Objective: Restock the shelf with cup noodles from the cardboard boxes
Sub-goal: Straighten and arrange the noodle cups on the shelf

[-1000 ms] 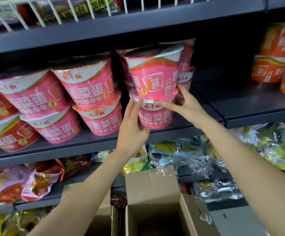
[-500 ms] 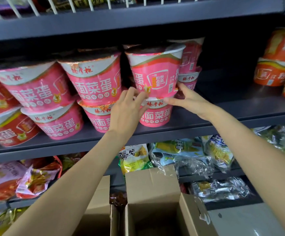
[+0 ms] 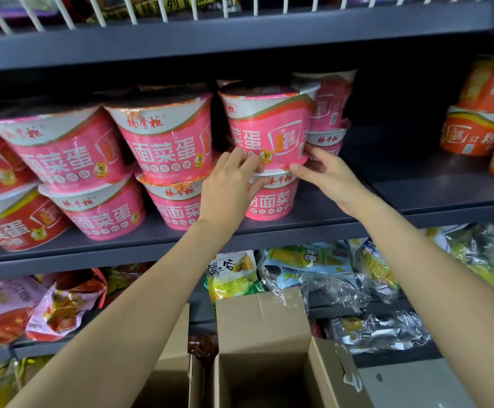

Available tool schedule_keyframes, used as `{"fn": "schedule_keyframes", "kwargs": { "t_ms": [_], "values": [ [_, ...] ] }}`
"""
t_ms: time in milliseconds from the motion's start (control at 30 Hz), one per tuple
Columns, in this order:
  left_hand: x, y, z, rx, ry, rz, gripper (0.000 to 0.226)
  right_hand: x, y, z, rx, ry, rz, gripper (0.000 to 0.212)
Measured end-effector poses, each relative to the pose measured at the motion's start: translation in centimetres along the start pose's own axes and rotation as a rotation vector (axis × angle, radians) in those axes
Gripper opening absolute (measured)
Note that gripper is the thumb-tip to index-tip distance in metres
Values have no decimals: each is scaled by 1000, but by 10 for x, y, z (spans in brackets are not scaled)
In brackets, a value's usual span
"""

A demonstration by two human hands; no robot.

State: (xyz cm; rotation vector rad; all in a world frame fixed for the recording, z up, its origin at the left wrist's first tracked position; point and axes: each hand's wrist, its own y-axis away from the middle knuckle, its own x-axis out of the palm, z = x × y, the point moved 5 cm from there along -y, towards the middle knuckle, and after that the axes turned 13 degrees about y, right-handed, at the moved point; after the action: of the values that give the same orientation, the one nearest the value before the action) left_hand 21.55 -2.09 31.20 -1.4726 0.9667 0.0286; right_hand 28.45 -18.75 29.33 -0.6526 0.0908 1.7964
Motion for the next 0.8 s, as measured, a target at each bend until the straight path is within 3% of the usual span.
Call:
{"fn": "schedule_keyframes", "kwargs": {
  "t_ms": [67, 133, 267, 333, 400, 500, 667, 800],
  "values": [
    [-4, 5, 0, -101, 122, -15, 23, -3, 0, 0, -3, 30, -31, 67],
    [-11, 8, -1, -238, 283, -62, 43, -11, 0, 7, -29, 62, -120, 72],
    [-6, -6, 8, -616, 735, -35, 89, -19, 13, 37, -111, 127, -439, 58],
    [-2, -20, 10, -735, 841, -9, 101, -13, 24, 50, -112, 177, -547, 52],
    [0, -27, 6, -768, 899, 37, 92, 3, 30, 56, -122, 219, -474, 58],
    [-5, -20, -4, -675, 890, 41, 86, 12, 26, 56, -110, 294, -346, 78],
    [-7, 13, -25, -456, 599, 105, 84, -2, 7, 49, -77, 66, -175, 87],
    [-14, 8, -2, -606, 703, -43, 81, -1, -2, 46, -67, 83, -153, 95]
  ]
}}
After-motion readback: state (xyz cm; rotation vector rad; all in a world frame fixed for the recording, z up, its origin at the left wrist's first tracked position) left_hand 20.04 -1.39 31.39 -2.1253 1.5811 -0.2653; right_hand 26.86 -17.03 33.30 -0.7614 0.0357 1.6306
